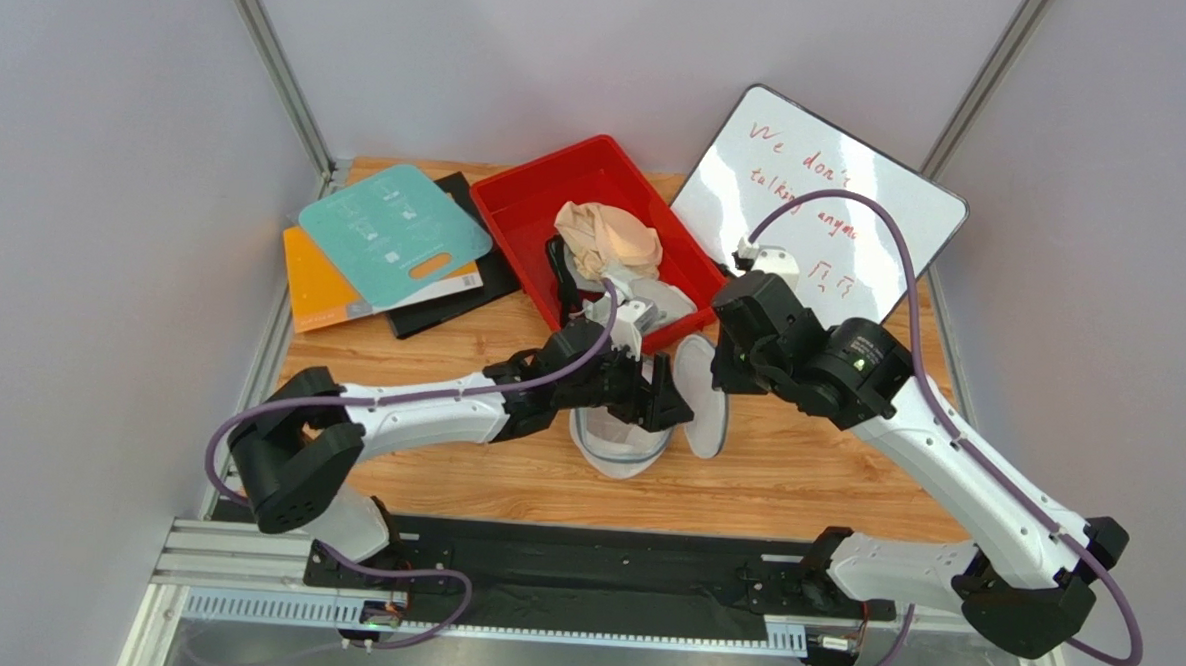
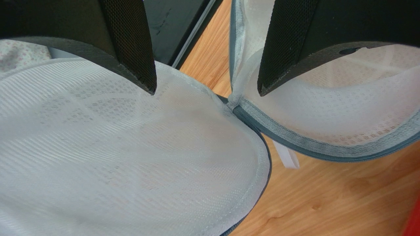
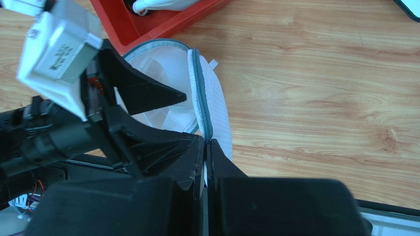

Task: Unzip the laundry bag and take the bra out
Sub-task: Close the laundry bag at the center of the board.

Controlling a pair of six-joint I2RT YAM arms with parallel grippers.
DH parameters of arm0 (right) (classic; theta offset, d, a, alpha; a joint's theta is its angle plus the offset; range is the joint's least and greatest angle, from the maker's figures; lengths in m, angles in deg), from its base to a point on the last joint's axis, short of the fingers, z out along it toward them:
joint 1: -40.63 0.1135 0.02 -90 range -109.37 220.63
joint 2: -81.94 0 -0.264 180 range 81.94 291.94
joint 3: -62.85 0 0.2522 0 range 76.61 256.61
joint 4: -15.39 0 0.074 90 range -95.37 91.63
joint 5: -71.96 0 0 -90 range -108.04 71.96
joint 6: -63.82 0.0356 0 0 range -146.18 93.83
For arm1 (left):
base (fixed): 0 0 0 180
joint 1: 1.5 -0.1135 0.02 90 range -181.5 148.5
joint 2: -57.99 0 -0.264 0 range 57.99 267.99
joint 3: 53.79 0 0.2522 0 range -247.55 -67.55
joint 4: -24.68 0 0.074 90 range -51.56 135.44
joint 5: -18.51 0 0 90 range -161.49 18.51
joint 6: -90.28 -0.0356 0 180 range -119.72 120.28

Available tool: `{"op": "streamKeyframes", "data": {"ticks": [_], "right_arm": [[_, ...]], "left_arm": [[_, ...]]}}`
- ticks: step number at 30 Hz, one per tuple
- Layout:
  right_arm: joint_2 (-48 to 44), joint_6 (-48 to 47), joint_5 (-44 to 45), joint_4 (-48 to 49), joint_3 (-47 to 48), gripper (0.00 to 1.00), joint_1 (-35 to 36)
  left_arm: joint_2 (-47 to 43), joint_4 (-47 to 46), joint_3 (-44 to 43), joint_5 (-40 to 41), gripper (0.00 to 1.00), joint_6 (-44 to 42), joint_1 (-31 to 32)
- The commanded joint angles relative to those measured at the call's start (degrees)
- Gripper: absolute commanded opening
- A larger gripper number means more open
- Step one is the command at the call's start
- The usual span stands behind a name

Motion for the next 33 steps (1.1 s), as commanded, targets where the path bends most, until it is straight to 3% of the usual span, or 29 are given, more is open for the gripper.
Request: {"op": "streamKeyframes", "data": {"ticks": [1,7,17,23,30,33], "right_arm": [[-1.7,-0.3,-0.2,2.9,-0.2,0.00,0.2],[-2.3,-0.3,1.0,2.6,-0.2,0.00,0.2],[-3.7,-0.1,2.5,2.1,0.9,0.00,0.2],[-3.7,-0.4,2.9,2.3,0.1,0.00,0.2],[-2.1,-0.7,5.5,1.8,-0.4,0.00,0.3],[-1.2,-0.8,6.1,2.2,-0.2,0.00,0.2]], "left_arm": [[2.9,-11.1,-0.3,-3.9,0.79,4.1,0.3],[8.2,-17.4,2.8,-4.5,0.77,7.1,0.3],[10.0,-26.8,8.2,-4.8,0.77,6.5,0.6],[4.2,-27.8,6.5,-6.2,0.80,5.7,1.3],[-8.5,-10.3,3.6,-3.1,0.81,1.7,1.3],[-13.8,4.0,2.8,1.0,0.81,-1.0,1.3]]}}
